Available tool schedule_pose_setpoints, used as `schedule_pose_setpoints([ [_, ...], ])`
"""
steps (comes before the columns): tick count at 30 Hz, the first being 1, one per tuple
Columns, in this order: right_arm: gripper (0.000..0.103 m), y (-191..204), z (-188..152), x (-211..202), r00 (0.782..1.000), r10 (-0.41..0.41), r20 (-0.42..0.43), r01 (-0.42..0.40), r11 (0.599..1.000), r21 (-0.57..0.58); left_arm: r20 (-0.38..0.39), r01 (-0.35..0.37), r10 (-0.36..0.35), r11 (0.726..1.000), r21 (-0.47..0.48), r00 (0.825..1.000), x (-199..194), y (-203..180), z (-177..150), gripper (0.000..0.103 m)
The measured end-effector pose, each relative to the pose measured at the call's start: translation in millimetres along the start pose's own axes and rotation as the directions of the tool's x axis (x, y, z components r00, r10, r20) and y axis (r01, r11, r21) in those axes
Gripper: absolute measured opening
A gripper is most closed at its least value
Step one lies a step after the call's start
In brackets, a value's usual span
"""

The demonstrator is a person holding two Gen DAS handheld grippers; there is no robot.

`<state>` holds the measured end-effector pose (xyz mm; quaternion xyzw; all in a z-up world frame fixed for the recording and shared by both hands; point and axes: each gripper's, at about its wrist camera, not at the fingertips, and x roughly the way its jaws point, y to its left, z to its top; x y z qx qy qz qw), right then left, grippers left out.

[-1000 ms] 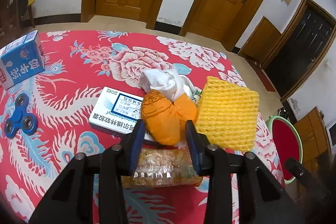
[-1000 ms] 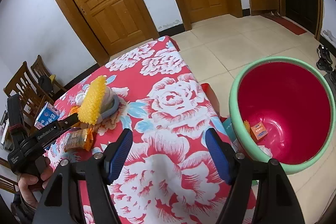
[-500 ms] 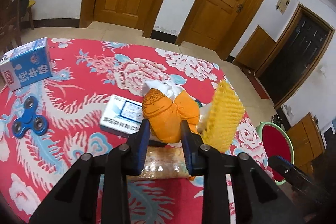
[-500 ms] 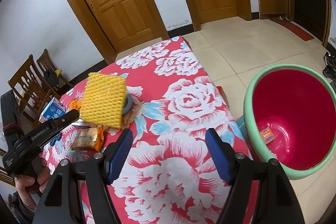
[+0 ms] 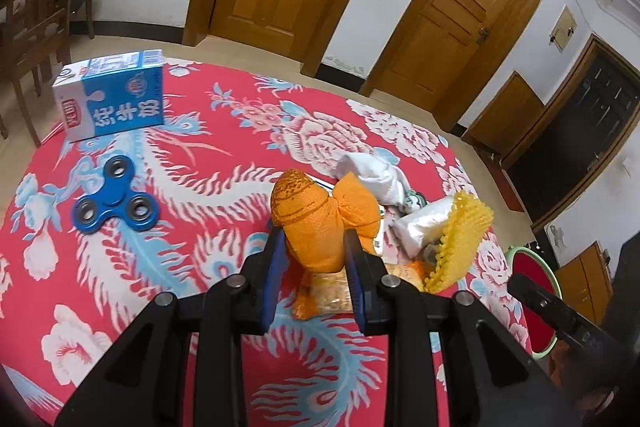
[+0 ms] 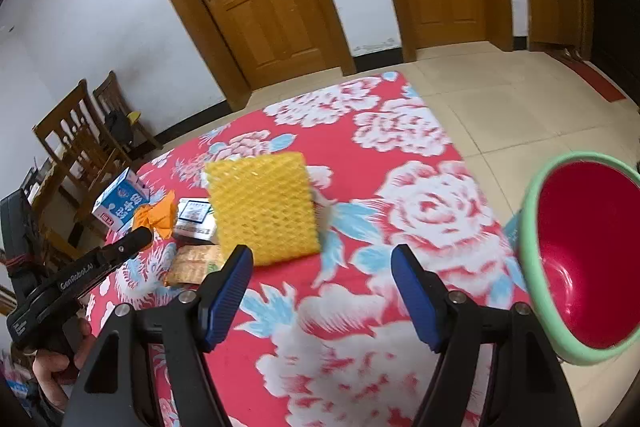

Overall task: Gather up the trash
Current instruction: 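Grasp the orange mesh bag with the left gripper while the right grasps the yellow foam net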

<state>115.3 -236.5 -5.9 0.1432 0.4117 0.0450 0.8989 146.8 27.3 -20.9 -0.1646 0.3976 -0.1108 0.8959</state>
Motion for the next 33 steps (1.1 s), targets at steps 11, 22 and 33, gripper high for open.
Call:
schedule_pose_setpoints([
  [11, 0.090, 19, 9, 48, 0.998, 0.010, -0.058, -0.012, 0.999, -0.037, 0.002, -0.015, 0.015, 0.999, -0.040, 1.000, -3, 15, -2, 0.029],
  [22, 0.049, 25, 3, 69, 0.994, 0.018, -0.106, -0.024, 0.998, -0.055, 0.009, -0.005, 0.006, 0.998, -0.067, 1.000, -6, 21, -5, 0.029],
  [33, 0.019, 32, -6, 48, 0.997, 0.029, -0.068, -0.035, 0.996, -0.081, 0.025, 0.011, -0.009, 0.998, -0.058, 1.000, -20, 18, -7, 0.029],
])
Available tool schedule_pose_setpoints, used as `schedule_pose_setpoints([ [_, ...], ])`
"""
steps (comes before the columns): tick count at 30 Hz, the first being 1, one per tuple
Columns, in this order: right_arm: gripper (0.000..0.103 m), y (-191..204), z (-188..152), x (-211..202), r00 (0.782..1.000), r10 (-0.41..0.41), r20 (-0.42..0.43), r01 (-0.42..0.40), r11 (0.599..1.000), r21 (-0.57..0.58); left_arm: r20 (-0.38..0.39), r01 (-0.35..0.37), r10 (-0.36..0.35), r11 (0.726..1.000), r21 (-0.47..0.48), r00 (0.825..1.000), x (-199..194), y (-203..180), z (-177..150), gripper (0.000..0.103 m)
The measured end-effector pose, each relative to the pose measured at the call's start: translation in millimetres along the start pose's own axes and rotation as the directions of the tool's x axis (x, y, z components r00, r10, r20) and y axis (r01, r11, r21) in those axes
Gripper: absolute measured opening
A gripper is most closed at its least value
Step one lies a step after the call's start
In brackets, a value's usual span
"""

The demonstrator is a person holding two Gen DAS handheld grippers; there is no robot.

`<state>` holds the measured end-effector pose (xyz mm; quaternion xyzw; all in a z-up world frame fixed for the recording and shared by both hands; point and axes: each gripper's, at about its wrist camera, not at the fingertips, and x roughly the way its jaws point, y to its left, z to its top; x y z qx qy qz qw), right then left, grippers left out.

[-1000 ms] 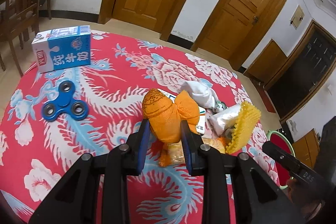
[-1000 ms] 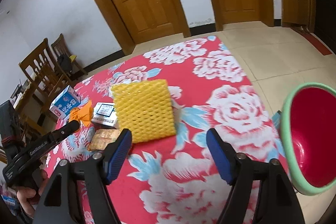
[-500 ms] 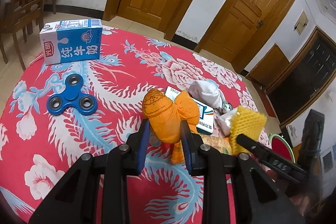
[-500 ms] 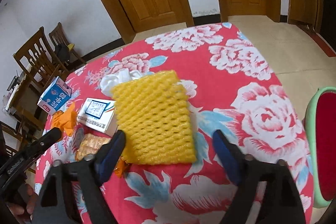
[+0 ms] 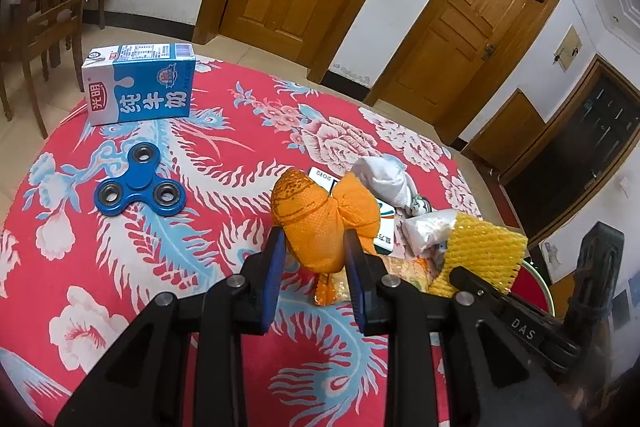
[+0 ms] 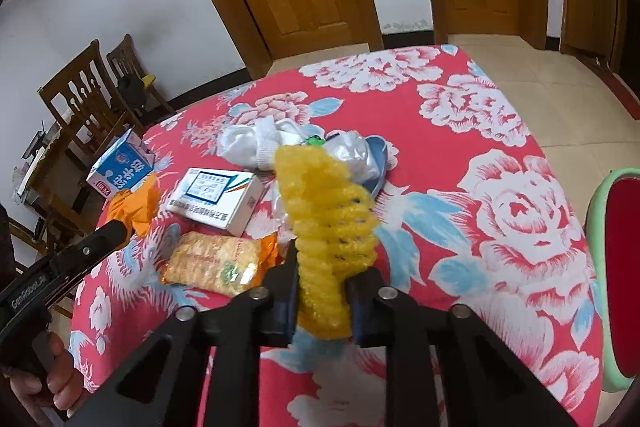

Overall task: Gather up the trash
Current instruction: 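Grasp the orange mesh bag with the left gripper while the right grasps the yellow foam net, then carry the orange mesh bag and yellow foam net over the red bucket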

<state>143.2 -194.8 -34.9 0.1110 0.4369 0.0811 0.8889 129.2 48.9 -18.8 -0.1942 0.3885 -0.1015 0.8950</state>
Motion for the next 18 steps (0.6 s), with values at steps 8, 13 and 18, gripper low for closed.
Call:
schedule_pose_setpoints([
  [8, 0.017, 4, -9, -30, 0.998, 0.030, 0.049, -0.029, 1.000, -0.009, 0.003, 0.012, -0.013, 1.000, 0.005, 1.000, -10, -4, -5, 0.029],
  [13, 0.016, 1, -13, -46, 0.996, 0.040, 0.074, -0.040, 0.999, 0.004, 0.009, 0.020, -0.020, 1.000, 0.011, 1.000, -15, -8, -6, 0.029],
  [18, 0.016, -4, -18, -60, 0.995, 0.045, 0.092, -0.047, 0.999, 0.023, 0.015, 0.031, -0.031, 0.999, 0.017, 0.999, -21, -14, -8, 0.029],
])
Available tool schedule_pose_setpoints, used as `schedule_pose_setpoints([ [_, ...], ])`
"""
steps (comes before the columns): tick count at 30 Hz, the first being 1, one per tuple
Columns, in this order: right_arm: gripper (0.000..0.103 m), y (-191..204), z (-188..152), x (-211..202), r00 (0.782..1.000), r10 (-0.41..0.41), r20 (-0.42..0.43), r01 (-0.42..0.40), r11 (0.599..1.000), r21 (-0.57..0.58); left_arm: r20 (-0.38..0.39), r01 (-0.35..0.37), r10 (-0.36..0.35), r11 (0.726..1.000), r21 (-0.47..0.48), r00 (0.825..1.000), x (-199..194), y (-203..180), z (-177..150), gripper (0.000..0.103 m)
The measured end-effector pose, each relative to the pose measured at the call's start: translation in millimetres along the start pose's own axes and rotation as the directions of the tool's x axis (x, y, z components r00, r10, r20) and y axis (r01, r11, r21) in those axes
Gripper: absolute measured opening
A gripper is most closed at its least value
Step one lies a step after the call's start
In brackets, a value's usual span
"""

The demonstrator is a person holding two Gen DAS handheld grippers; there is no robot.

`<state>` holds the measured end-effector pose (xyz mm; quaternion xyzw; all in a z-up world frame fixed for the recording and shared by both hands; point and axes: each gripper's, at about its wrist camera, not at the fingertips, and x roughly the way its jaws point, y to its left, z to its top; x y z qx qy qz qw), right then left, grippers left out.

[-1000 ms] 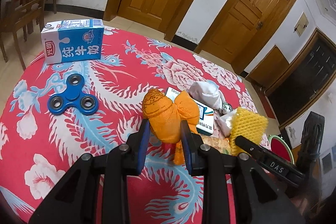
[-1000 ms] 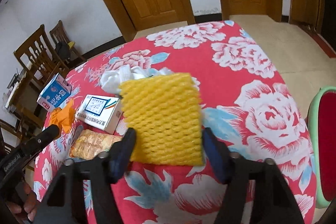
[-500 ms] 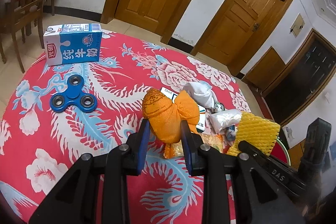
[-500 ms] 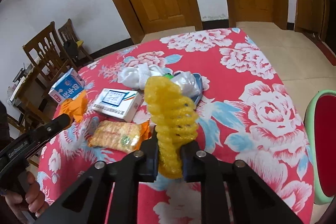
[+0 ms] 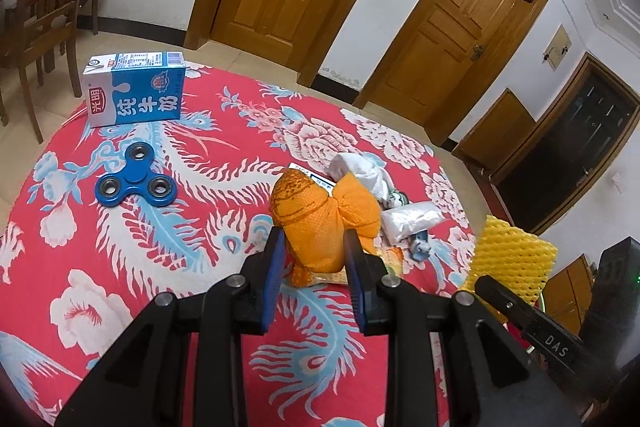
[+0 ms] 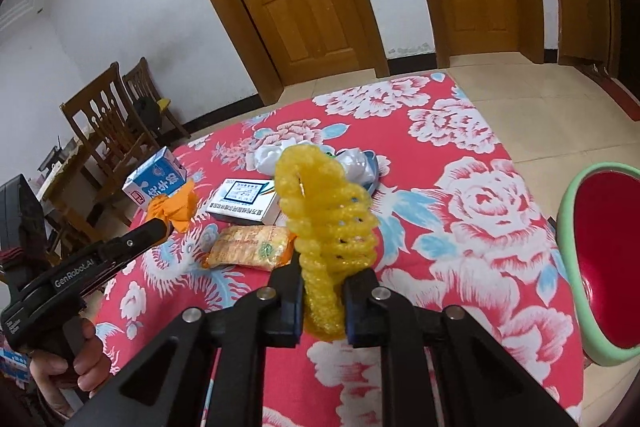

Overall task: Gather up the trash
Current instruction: 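Carry the orange mesh bag and yellow foam net over the red bucket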

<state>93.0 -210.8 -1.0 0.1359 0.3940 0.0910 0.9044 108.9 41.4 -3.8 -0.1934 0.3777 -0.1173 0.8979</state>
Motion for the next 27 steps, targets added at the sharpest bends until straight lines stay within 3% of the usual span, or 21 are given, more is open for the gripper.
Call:
schedule_pose_setpoints([
  [27, 0.016, -33, -10, -60, 0.993, -0.019, 0.120, 0.009, 0.997, 0.080, -0.018, 0.058, -0.057, 0.996, 0.068, 0.998, -10, -45, -10, 0.029],
])
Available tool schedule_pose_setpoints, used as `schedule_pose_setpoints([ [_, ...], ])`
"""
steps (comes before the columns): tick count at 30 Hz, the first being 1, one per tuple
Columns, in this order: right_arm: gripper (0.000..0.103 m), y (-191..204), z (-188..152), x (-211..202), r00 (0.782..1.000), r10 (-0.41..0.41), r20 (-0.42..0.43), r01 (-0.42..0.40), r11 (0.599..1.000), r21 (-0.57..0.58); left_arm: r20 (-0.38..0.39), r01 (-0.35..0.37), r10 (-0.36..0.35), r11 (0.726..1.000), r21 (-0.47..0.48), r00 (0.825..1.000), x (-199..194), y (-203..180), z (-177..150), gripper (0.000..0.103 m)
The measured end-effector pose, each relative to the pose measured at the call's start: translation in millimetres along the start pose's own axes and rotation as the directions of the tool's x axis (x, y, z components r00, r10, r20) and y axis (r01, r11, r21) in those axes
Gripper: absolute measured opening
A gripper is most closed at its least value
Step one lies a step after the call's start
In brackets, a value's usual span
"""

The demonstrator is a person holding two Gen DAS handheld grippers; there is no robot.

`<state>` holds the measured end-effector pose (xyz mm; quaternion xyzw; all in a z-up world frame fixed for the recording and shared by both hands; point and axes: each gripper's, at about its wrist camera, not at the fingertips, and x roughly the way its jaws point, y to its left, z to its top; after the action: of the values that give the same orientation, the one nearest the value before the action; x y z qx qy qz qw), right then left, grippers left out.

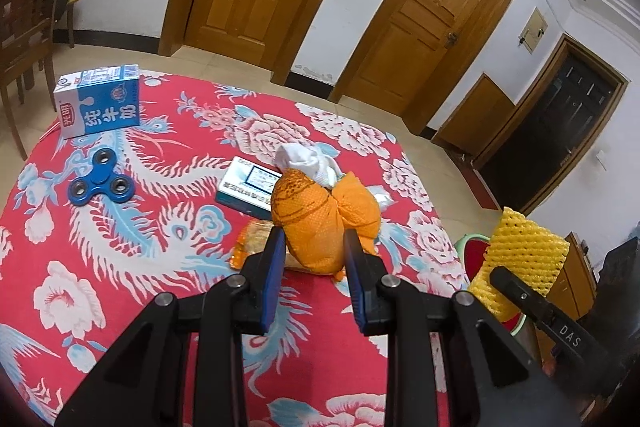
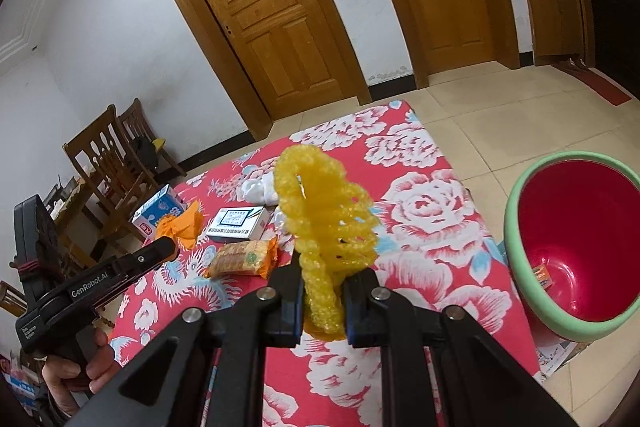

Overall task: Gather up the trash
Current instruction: 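Carry the orange mesh bag and yellow foam net over the red bucket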

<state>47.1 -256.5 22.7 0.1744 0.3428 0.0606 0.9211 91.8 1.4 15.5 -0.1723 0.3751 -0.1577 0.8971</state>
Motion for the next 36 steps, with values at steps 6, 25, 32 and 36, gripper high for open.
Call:
schedule_pose_setpoints([
  [6, 0.016, -9, 0, -8, 1.000, -0.002, 0.012, 0.001, 1.000, 0.014, -0.012, 0.014, -0.014, 1.000, 0.016, 1.000, 1, -12, -2, 0.029],
  [25, 0.016, -40, -2, -32, 0.998, 0.001, 0.060, -0.006, 0.997, 0.078, -0.050, 0.046, -0.043, 0.996, 0.076, 0.998, 11, -50, -7, 0.029],
  [32, 0.016, -58, -2, -47, 0.996, -0.024, 0.091, 0.014, 0.993, 0.115, -0.066, 0.072, -0.064, 0.989, 0.127, 0.996, 13, -74, -8, 0.029],
  [36, 0.016, -66, -2, -55, 0.993, -0.046, 0.109, 0.031, 0.991, 0.133, -0.081, 0.095, -0.083, 0.984, 0.154, 0.993, 17, -88, -9, 0.029],
])
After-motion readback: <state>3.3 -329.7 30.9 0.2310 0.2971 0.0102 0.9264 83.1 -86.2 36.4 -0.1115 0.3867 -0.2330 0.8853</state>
